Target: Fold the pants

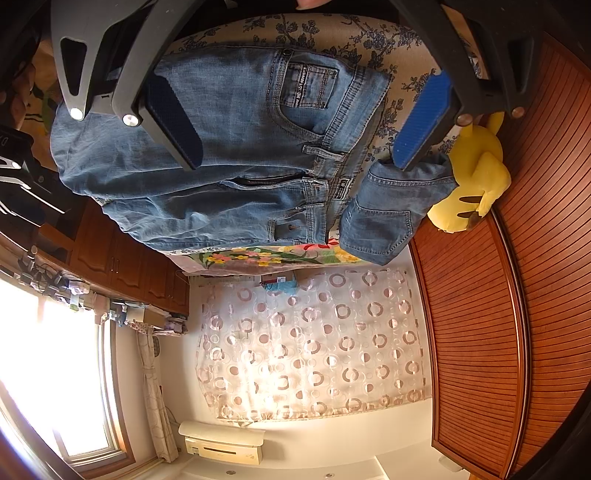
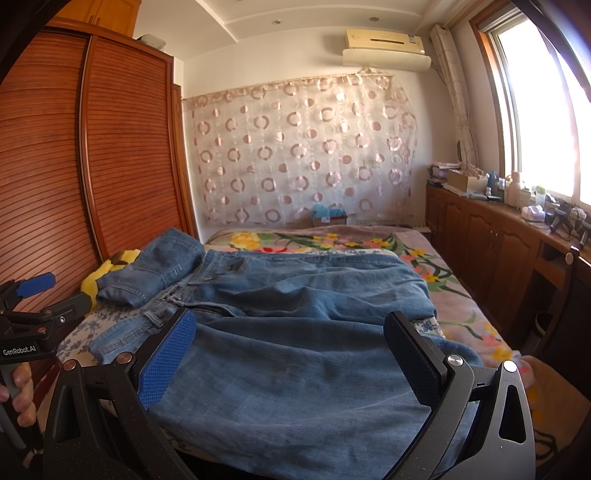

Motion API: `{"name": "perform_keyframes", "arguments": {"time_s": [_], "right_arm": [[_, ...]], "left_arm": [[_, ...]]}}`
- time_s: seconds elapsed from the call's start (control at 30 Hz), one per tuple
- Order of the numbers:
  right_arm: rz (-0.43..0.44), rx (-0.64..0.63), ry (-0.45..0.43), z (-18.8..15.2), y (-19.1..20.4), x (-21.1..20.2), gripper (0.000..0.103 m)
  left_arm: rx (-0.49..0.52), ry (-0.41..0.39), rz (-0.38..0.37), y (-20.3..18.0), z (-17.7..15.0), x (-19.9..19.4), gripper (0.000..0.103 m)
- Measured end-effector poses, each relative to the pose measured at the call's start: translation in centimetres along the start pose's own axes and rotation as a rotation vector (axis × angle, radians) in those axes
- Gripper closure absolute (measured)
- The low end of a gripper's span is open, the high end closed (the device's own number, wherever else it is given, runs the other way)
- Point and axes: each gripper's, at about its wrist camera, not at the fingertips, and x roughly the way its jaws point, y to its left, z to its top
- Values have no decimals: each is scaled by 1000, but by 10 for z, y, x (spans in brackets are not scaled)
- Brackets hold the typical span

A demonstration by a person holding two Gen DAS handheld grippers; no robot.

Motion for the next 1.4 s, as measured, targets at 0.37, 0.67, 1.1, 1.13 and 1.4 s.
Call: {"name": "perform_keyframes", "arguments": {"time_s": [0.37,0.67,1.1,1.13,1.4], "right_arm": [[1,0,0,0,0,-1,0],[1,0,-1,-1,0,0,0],[5,1,9,-9,3,-1,0],[6,1,13,-10,3,0,0],[19,-7,61,-18,-3,11,0]], "left_arm": [[0,0,1,0,0,0,0],[0,1,0,-1,1,-1,0],[1,24,-6,-2,-2,6,0],[0,32,-7,0,-4,9,0],[-2,113,-18,16,-25,34,0]]}}
